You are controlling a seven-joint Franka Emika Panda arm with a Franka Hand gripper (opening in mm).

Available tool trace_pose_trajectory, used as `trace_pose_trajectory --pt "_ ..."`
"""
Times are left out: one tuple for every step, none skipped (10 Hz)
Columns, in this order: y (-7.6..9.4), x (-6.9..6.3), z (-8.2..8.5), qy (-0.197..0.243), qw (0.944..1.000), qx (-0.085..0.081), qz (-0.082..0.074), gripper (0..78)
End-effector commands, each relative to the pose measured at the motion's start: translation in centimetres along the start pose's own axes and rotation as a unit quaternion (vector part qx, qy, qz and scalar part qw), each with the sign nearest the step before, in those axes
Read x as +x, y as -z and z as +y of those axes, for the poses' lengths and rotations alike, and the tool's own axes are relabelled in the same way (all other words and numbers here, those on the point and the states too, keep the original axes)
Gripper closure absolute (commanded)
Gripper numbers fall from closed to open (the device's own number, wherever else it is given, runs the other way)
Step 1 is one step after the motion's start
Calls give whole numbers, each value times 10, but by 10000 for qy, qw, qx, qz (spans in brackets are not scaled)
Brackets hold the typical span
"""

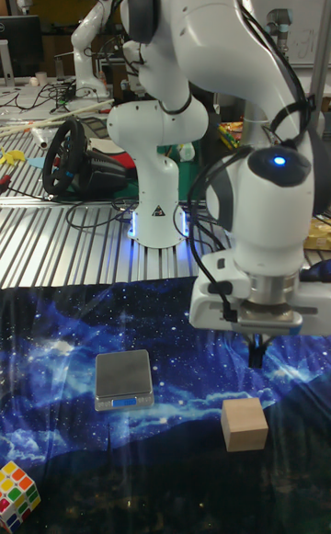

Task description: Place the block on the scale

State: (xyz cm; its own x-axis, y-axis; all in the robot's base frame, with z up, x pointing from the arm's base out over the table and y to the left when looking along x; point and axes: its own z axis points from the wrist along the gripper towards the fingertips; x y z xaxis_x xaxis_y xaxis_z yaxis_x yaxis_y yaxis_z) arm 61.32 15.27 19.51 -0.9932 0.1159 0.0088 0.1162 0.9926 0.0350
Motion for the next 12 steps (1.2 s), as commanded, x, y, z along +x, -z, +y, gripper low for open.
trace_pose_trajectory --pt "-11 -9 5 52 10000 4 -21 776" --pt "-15 -12 4 97 10000 7 -16 776" --pt "-18 -14 3 136 9999 30 1 776" --pt "-19 -15 2 144 9999 37 3 776" --pt "-23 -18 0 185 9998 52 2 776" --pt "-28 -21 -2 216 9998 52 0 776" --pt "-32 -23 -3 246 9997 52 -2 776" --pt "-36 -26 -6 289 9996 54 -9 776" --pt "-39 -27 -7 305 9995 56 -7 776" --pt "-43 -29 -7 299 9995 58 -6 776" --pt "-47 -30 -5 288 9996 64 -11 776" --pt "-50 -31 -5 292 9995 69 -11 776"
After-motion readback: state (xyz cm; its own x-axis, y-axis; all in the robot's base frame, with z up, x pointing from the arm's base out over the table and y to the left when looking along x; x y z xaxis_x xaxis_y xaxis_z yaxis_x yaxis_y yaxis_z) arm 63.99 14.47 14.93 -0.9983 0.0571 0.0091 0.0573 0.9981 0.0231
